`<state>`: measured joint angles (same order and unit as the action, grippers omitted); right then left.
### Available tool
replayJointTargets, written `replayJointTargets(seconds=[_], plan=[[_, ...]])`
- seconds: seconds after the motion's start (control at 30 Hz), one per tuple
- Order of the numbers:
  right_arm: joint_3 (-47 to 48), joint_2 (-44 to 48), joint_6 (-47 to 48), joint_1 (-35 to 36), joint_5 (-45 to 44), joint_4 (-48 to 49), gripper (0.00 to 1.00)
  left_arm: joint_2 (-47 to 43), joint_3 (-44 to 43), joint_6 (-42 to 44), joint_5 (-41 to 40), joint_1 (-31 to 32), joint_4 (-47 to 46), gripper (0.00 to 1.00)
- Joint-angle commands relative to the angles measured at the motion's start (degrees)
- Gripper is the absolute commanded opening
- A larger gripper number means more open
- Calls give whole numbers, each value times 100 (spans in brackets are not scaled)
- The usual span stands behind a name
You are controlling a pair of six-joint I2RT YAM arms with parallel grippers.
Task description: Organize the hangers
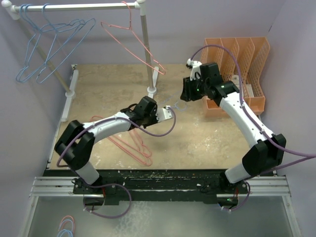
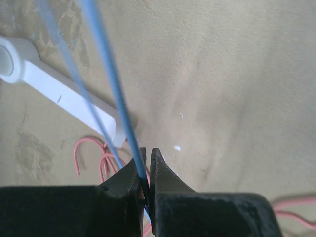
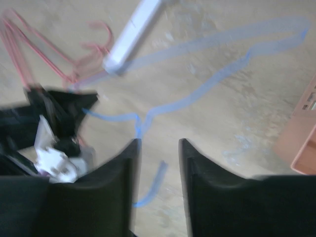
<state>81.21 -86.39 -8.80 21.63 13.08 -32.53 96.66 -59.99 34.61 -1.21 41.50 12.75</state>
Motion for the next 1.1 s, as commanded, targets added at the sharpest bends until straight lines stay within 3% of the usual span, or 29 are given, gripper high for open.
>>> replayJointTargets(seconds=[0.0,0.03,0.07,0.23,0.3,0.5,0.67,0.87,1.07], plan=[[1243,371,-476,0,-243,146,78,-876,-274,-274,614,-5,1411,0],[1512,342,-558,-1,-358,82,97,-1045,-231,-317,693,-4,1598,0],[1794,316,-636,-1,-465,34,99,-1176,-206,-335,741,-3,1839,0],[2761,305,-1220,-188,-1232,100,100,-1707,-117,-350,912,-60,3319,0],[2988,296,-1389,-361,-1145,133,100,-2020,-70,-484,843,-261,3661,0],[3296,149,-1508,-616,-752,255,100,-3297,-525,-664,910,-1725,4491,0],[3257,-53,-1691,-744,-367,391,100,-4154,-1063,-708,823,-2457,5198,0],[3150,-200,-1756,-765,19,603,100,-4665,-1374,-936,615,-3371,5282,0],[2824,-171,-1831,-765,287,802,100,-4127,-1948,-1235,847,-4099,4790,0]])
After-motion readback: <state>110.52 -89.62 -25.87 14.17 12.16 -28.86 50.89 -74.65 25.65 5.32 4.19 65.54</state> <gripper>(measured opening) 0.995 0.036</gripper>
